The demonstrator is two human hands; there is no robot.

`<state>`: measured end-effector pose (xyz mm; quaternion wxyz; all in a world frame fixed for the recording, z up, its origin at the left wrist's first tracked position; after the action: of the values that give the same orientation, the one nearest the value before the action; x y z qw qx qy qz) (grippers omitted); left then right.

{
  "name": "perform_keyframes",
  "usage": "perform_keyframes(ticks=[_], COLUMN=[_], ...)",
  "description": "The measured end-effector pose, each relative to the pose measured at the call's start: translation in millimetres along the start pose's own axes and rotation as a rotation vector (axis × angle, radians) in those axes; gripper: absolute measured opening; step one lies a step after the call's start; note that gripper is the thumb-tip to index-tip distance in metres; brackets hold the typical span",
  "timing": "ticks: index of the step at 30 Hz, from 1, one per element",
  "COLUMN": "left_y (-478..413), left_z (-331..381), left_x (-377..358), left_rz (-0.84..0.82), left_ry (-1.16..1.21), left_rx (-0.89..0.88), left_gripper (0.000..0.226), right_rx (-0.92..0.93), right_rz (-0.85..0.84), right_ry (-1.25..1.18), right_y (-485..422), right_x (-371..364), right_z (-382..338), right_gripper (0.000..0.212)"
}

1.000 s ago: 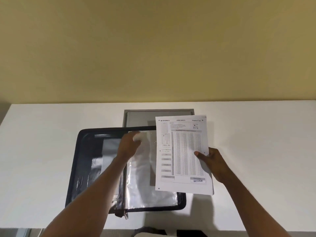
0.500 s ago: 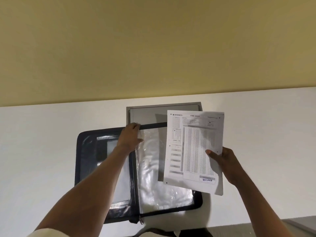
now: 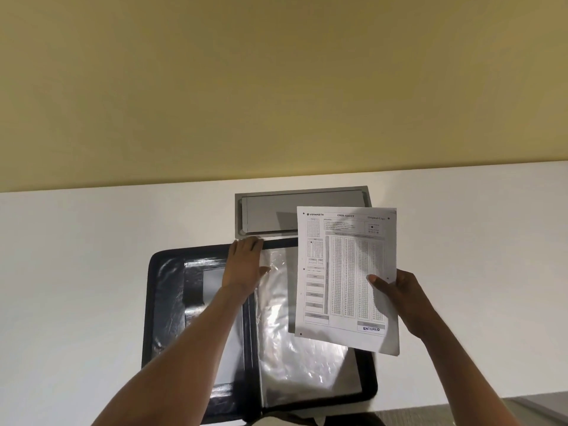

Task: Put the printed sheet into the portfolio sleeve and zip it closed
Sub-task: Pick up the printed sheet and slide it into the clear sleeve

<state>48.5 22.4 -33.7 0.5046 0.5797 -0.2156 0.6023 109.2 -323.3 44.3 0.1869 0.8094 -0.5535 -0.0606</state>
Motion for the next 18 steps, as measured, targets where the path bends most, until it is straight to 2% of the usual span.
perform_keyframes(ticks=[6,10,18], left_y=[5,2,-5], left_z=[-2,-1,-3], left_x=[3,3,6], left_rz=[0.123,0.109,0.127], left_ry=[0.089,0.099,0.122], left_rx=[0.006,0.044,0.094], left_gripper=[0.025,0.028,0.008], right_rx=[0.01,0.022,0.013], right_rz=[0.014,0.014,0.04], right_ry=[0.003,0.027,0.04], right_y=[0,2,3], right_x=[2,5,10], right_z=[-4,-7,-10], right_gripper=[0.019,0.018,0.018])
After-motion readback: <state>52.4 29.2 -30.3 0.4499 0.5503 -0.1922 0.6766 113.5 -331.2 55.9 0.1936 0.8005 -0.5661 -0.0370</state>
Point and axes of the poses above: each hand's wrist, its own y-axis away from the middle knuckle, its own x-axis out of the back of the hand, z = x × y, the point moved 6 cm from there along -y, towards the middle knuckle, and after that the axes turned 14 degrees about x, right-handed, at the moved point
